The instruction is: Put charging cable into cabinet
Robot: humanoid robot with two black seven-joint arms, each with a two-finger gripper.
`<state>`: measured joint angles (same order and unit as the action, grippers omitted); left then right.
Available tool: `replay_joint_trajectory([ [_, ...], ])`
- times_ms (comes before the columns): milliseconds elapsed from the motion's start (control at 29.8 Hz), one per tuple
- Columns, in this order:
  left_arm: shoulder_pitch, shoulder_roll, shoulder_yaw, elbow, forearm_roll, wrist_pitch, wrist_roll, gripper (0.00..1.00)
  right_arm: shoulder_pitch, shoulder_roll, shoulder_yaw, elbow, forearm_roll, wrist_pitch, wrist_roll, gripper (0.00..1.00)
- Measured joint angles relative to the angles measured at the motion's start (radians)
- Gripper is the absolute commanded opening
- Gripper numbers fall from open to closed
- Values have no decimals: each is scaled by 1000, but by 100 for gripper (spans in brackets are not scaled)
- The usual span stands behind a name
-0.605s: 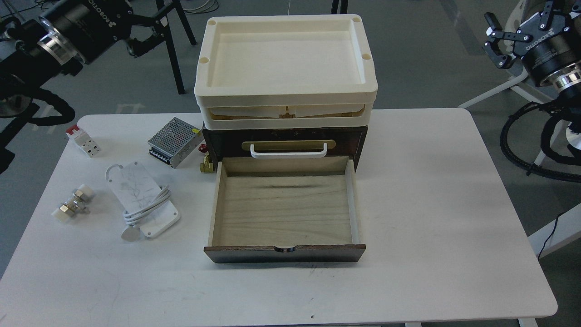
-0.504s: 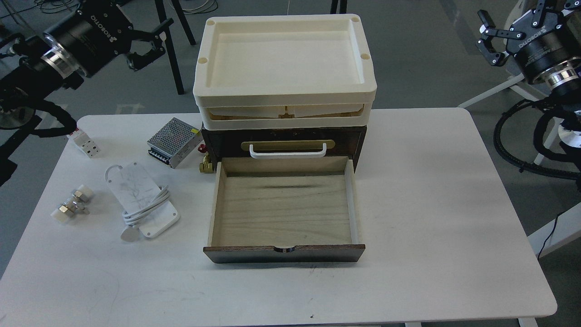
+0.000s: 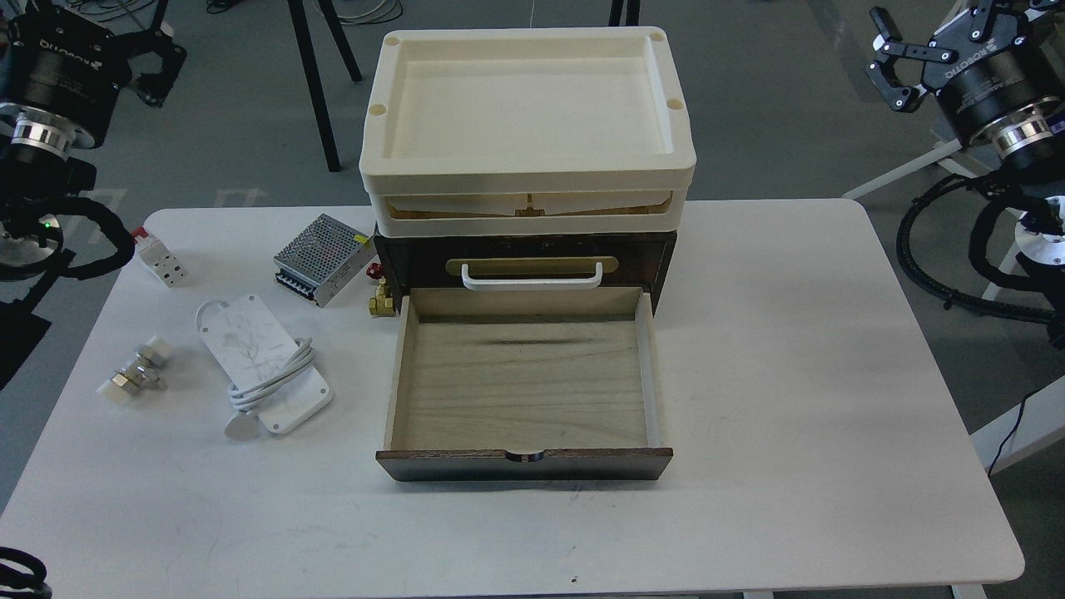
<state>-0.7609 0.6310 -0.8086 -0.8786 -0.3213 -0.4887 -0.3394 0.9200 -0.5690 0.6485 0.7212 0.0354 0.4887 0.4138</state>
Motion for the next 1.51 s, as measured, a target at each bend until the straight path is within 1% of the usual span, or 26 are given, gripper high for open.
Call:
replay_joint_trajectory([
  [67, 42, 31, -38, -147, 14, 0, -29, 100, -2, -1, 1, 0, 0, 0, 2, 100],
  [168, 79, 124, -50, -385, 86, 0, -52, 100, -7, -5, 2, 0, 0, 0, 4, 100],
  [269, 112, 236, -47, -575, 306, 0, -86, 100, -21, -16, 4, -1, 3, 0, 6, 100],
  [370, 154, 327, -38, -667, 620, -1, -126, 100, -56, -39, 15, -1, 9, 0, 7, 100],
  [471, 198, 373, 2, -700, 935, 7, -144, 100, -107, -77, 49, -1, 17, 0, 8, 100],
  [538, 225, 396, 56, -709, 1139, 56, -148, 100, -146, -93, 85, 3, 24, 0, 8, 100],
  [571, 236, 406, 92, -710, 1249, 93, -148, 100, -165, -97, 103, 6, 26, 0, 8, 100],
  [639, 247, 415, 172, -701, 1453, 174, -149, 100, -188, -100, 131, 11, 26, 0, 8, 100],
  [706, 253, 413, 260, -649, 1674, 257, -150, 100, -197, -100, 146, 15, 26, 0, 8, 100],
  [807, 257, 378, 350, -497, 1988, 341, -150, 100, -199, -100, 153, 15, 26, 0, 8, 100],
  [908, 258, 300, 386, -340, 2253, 384, -150, 100, -199, -100, 159, 17, 26, 0, 8, 100],
  [1042, 261, 232, 392, -198, 2347, 419, -149, 99, -198, -99, 160, 17, 26, 0, 8, 100],
  [1210, 261, 201, 393, -136, 2377, 434, -149, 97, -197, -100, 160, 18, 26, 0, 8, 100],
  [1311, 261, 194, 407, -106, 2378, 435, -149, 90, -198, -101, 160, 18, 26, 0, 8, 100],
  [1412, 257, 179, 439, -67, 2378, 435, -149, 77, -201, -101, 160, 18, 26, 0, 8, 100],
  [1445, 255, 171, 449, -46, 2378, 435, -149, 76, -202, -101, 160, 18, 26, 0, 8, 100],
  [1513, 252, 153, 460, -6, 2379, 437, -149, 69, -203, -101, 160, 18, 26, 0, 8, 100],
])
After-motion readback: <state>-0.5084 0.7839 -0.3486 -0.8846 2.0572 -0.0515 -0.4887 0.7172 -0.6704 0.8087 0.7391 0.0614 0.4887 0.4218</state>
